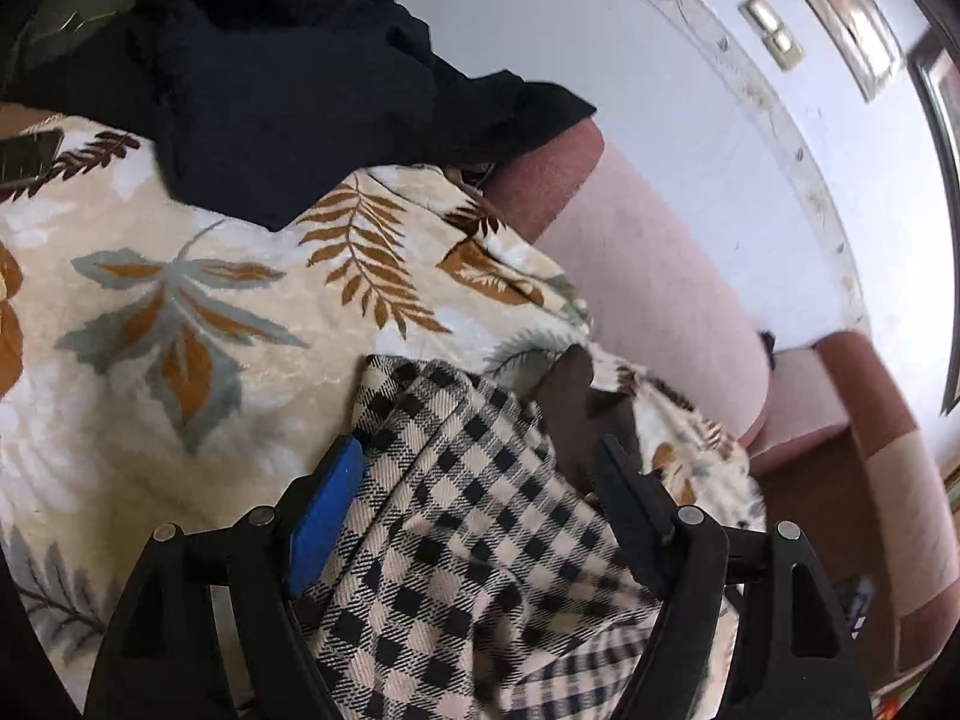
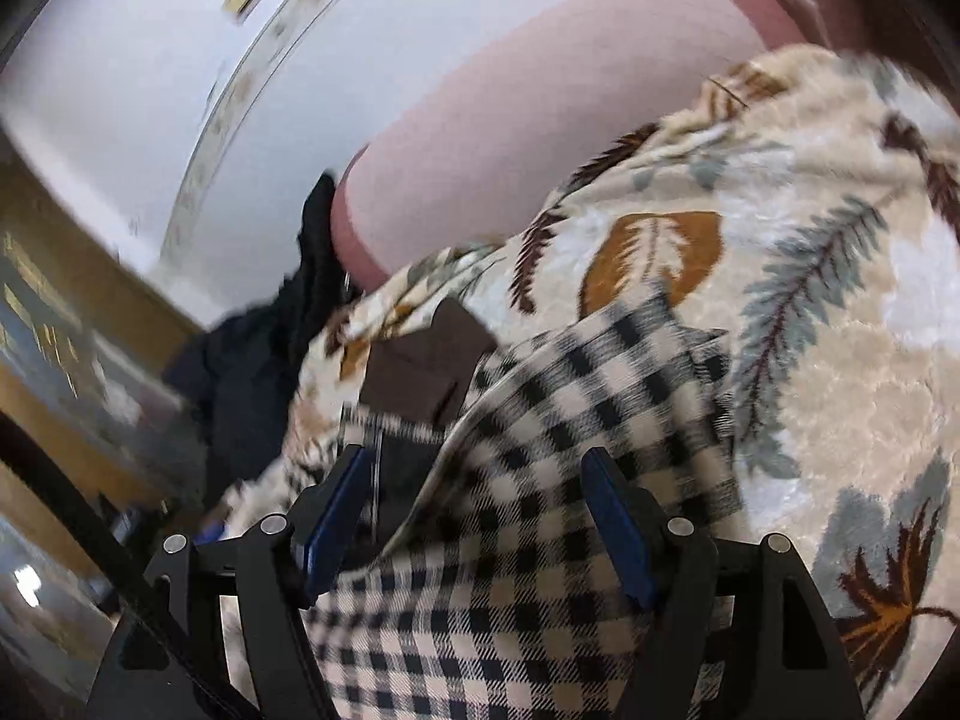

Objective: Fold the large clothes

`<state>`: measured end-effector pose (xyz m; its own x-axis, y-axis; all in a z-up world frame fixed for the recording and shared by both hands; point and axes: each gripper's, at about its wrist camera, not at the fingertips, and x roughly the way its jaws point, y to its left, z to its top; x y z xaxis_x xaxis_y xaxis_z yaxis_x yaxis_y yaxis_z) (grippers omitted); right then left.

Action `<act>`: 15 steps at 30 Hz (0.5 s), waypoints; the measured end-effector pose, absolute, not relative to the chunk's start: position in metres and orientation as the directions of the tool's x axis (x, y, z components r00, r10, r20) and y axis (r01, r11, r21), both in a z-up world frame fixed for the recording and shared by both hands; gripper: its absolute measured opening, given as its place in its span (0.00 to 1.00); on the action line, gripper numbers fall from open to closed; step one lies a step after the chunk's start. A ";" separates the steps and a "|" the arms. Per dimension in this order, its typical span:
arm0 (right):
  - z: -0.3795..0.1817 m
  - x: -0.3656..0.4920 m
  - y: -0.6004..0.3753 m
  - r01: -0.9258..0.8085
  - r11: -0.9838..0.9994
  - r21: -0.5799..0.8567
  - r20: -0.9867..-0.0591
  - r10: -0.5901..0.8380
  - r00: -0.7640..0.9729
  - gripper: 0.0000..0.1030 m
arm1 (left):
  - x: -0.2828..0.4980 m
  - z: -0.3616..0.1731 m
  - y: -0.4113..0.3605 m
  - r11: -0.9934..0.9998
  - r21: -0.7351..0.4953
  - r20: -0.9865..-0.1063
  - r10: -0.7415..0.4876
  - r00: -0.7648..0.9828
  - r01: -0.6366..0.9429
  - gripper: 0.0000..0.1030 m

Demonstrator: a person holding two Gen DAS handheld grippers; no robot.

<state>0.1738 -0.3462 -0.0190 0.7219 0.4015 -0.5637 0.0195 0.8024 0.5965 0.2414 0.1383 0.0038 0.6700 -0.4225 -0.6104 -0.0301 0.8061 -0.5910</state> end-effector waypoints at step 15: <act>-0.023 0.173 -0.336 0.024 0.842 0.539 -0.618 0.376 0.690 0.76 | 0.317 -0.041 0.044 0.960 -0.245 -0.839 -0.280 0.467 0.137 0.39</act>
